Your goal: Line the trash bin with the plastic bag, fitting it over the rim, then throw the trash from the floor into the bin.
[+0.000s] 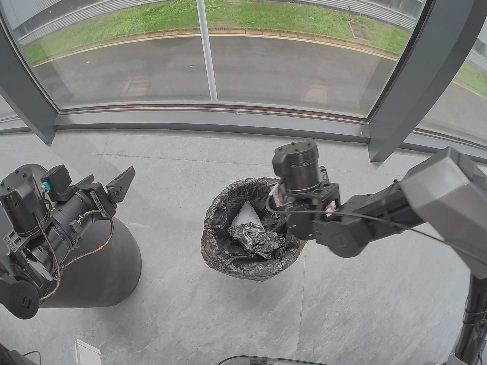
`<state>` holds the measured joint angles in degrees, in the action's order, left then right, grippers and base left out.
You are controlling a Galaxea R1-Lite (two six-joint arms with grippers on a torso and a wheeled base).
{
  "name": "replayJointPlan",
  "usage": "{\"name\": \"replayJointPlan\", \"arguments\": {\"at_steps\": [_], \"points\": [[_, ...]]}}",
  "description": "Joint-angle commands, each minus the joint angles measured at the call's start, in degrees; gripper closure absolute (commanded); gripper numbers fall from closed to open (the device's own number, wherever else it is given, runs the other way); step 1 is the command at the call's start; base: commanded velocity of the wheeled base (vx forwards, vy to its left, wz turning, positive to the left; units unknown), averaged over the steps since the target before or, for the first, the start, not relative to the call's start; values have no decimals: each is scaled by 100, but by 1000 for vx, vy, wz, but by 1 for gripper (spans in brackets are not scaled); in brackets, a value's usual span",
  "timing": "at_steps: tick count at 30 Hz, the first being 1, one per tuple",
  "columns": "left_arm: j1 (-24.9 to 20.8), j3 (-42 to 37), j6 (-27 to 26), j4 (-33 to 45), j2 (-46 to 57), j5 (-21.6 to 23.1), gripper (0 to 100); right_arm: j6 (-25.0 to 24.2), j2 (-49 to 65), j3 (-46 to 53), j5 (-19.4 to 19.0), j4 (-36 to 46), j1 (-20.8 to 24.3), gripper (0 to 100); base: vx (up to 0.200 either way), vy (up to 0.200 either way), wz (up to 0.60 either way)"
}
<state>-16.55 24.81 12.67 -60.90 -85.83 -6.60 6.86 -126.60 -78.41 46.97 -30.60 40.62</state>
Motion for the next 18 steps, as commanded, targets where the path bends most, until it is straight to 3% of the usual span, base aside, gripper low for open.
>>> {"name": "replayJointPlan", "arguments": {"at_steps": [1, 11, 18], "points": [[-559, -275, -1029, -36, 875, -1344, 0, 87, 2087, 1697, 295, 10, -748, 100, 0, 0, 0], [-454, -1075, -1469, 483, 2229, -1441, 0, 105, 4117, 3490, 295, 1, -1601, 100, 0, 0, 0], [-445, -916, -1750, 3814, 4637, -1415, 0, 122, 5567, 4721, 269, 10, -2067, 100, 0, 0, 0]]}}
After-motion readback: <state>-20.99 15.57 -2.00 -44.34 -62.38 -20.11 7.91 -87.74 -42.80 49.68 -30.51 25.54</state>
